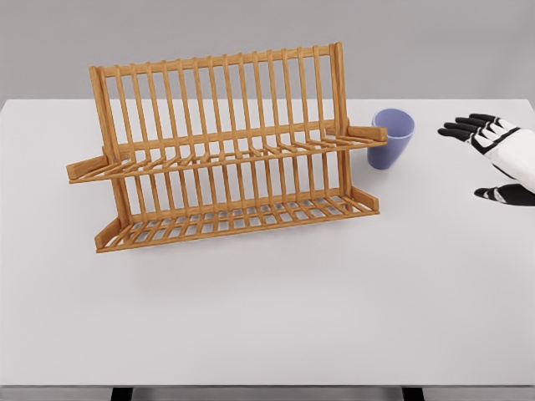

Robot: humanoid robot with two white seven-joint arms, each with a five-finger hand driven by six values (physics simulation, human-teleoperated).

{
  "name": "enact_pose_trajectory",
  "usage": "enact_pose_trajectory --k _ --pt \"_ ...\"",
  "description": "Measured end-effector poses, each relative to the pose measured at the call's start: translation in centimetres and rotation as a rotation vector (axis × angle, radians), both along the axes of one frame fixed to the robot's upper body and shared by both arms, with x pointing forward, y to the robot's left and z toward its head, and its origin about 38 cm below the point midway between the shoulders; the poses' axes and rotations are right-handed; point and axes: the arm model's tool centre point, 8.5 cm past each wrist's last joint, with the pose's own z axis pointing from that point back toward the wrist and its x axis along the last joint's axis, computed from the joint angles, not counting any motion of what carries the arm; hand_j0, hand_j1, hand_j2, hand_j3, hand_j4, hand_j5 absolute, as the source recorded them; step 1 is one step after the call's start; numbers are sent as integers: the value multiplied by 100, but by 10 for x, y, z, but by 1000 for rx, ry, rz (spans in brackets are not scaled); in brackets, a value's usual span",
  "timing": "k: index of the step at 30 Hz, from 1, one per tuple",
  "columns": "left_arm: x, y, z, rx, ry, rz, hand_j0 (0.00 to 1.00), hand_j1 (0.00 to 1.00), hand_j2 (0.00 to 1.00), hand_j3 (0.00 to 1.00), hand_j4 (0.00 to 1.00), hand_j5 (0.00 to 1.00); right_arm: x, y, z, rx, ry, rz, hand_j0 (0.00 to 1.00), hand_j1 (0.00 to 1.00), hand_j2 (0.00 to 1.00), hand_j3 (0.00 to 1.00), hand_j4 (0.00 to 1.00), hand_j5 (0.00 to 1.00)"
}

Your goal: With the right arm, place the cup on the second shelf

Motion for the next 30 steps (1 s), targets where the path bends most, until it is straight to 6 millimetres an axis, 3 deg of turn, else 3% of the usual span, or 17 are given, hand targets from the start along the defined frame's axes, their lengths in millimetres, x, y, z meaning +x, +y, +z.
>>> enact_pose_trajectory --k 8,12,15,19,24,27,29,30 --pt "0 0 0 0 0 0 100 100 100 100 100 100 1 -10 -3 -55 91 -29 100 100 100 100 100 100" --pt "0 0 0 0 0 0 100 100 100 100 100 100 0 -10 1 44 144 -8 100 100 100 100 100 100" --pt "0 0 0 0 0 0 100 100 100 100 100 100 2 -12 18 144 143 24 100 100 100 100 100 100" --pt "0 0 0 0 0 0 100 100 100 100 100 100 35 -1 78 268 94 58 100 100 100 100 100 100" --pt "0 0 0 0 0 0 100 100 100 100 100 100 48 12 51 362 212 37 100 100 100 100 100 100" --pt "0 0 0 0 0 0 100 100 100 100 100 100 62 21 65 383 222 30 100 100 100 100 100 100" --pt "0 0 0 0 0 0 100 100 100 100 100 100 76 29 95 328 204 19 100 100 100 100 100 100" --pt "0 0 0 0 0 0 100 100 100 100 100 100 85 35 123 271 174 11 100 100 100 100 100 100"
